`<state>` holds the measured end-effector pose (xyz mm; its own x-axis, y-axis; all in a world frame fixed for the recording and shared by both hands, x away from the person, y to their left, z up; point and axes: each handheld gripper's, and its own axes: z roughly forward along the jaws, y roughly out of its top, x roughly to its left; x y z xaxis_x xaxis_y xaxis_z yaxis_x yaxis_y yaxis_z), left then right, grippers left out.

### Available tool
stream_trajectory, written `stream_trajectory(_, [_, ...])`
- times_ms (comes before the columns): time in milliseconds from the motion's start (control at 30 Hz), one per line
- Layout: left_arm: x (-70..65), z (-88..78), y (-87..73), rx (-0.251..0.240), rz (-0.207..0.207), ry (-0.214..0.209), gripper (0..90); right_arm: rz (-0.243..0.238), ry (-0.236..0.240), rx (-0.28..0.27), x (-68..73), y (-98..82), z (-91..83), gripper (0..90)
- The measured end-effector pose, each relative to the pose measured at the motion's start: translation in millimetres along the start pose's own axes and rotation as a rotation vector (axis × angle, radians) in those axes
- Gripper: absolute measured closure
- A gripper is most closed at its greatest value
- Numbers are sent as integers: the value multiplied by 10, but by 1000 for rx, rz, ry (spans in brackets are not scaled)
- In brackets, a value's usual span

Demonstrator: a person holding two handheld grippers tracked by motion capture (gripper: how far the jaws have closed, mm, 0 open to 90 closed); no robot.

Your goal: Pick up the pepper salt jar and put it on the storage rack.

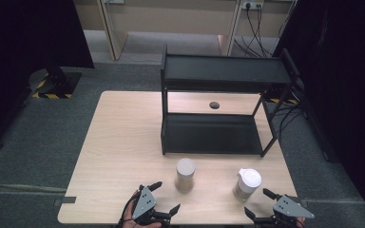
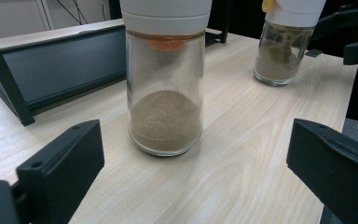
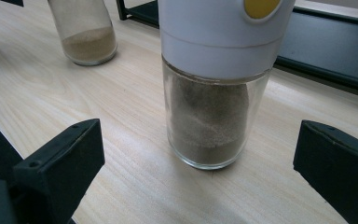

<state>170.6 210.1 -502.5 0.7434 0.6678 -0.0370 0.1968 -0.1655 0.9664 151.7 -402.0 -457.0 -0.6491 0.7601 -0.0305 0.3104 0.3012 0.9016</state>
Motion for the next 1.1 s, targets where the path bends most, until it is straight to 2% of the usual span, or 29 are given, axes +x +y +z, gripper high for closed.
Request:
stream_trajectory(800, [-17, -9, -8, -10, 3, 7, 39, -3, 4, -2, 11, 1, 3, 23])
stream_trajectory(1100, [-3, 34, 4, -18, -21, 3, 38, -5, 10, 1, 13, 2, 15, 23])
